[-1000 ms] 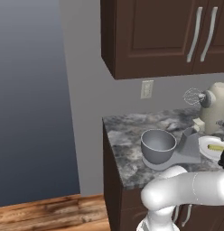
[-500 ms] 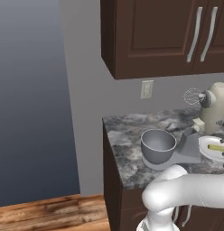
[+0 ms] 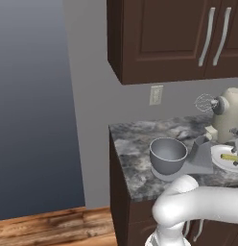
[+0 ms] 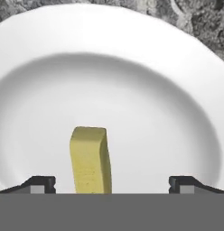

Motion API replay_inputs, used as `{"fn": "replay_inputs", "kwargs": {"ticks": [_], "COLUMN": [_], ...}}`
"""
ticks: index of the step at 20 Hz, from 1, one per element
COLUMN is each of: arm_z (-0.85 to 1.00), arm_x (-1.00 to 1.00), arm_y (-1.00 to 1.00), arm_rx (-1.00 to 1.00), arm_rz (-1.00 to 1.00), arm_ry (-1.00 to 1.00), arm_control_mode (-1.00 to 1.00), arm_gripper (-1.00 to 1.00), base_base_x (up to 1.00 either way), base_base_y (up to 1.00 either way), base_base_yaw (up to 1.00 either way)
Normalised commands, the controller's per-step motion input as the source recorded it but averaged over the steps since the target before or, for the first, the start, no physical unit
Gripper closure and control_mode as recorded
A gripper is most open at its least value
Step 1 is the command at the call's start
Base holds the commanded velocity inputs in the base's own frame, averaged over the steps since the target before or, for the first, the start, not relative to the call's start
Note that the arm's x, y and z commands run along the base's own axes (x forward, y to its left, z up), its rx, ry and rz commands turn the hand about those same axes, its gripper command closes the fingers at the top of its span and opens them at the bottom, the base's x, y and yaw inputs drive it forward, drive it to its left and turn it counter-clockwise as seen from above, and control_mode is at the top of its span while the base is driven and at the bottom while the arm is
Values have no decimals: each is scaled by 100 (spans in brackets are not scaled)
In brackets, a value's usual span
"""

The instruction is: Add butter and sugar cubes to the stand mixer bowl and then turn on the stand mixer to begin making frosting.

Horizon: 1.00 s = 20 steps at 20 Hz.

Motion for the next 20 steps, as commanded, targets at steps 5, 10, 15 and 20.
{"fn": "replay_inputs", "kwargs": {"ticks": [5,10,15,20], "arm_z": [-12,-18,-16,-16], "arm_x": [17,8,0,0], "arm_y": [-6,-2,0,0], "arm_rx": [1,1,3,0], "arm_rz": [-1,0,0,0], "arm_ry": [8,4,2,3], "arm_control_mode": [-100,-100,-100,-100], "arm_gripper": [-100,-100,-100,100], "base_base_x": [0,0,0,0], "base_base_y": [0,0,0,0], "base_base_yaw": [0,0,0,0]}}
